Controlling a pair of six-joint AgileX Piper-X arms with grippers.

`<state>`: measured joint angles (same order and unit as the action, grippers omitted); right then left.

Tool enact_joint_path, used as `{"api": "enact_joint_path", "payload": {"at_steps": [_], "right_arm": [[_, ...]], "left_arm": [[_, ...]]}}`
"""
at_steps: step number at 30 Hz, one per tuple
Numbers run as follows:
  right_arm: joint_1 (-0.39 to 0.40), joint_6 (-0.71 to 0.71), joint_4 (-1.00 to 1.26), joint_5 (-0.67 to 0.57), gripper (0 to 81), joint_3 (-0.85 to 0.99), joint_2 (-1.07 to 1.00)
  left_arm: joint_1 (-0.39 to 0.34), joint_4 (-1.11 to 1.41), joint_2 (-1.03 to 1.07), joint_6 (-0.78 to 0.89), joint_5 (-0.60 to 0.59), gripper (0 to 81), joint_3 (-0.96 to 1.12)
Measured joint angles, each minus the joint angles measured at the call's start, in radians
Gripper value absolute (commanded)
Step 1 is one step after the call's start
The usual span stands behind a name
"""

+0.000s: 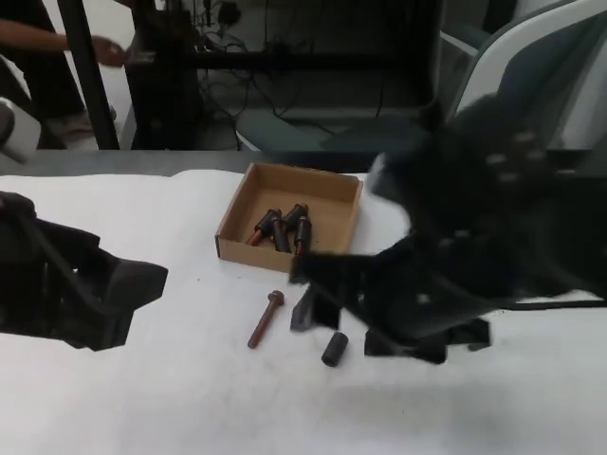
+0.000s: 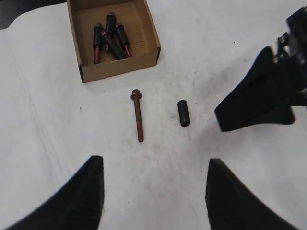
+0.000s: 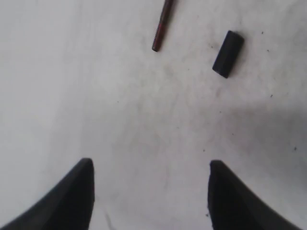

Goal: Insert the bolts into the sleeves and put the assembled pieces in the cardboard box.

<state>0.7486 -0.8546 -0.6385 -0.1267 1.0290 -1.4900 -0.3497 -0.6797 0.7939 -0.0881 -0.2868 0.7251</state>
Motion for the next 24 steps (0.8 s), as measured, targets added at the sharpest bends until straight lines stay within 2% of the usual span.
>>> {"api": "enact_joint_path", "payload": {"at_steps": [8, 15, 16, 20, 24], "right_arm": [[-0.051, -0.092, -0.104, -0.002, 68.0, 0.122, -0.239], [-0.085, -0.156, -0.1, 0.012, 67.9, 0.203, -0.317], [-0.09, -0.157, -0.092, 0.012, 67.2, 0.21, -0.324], [-0.103, -0.159, -0.076, 0.016, 52.9, 0.235, -0.343], [-0.109, -0.156, -0.072, 0.015, 51.9, 0.246, -0.355]], "left_arm": [[0.0, 0.0, 0.0, -0.018, 0.023, 61.7, 0.0], [0.0, 0.0, -0.009, -0.022, 0.024, 61.7, 0.0], [0.0, 0.0, -0.011, -0.024, 0.024, 61.7, 0.0], [0.0, 0.008, -0.021, -0.024, 0.027, 61.7, 0.0], [0.0, 0.019, -0.032, -0.024, 0.027, 61.7, 0.0]]}}
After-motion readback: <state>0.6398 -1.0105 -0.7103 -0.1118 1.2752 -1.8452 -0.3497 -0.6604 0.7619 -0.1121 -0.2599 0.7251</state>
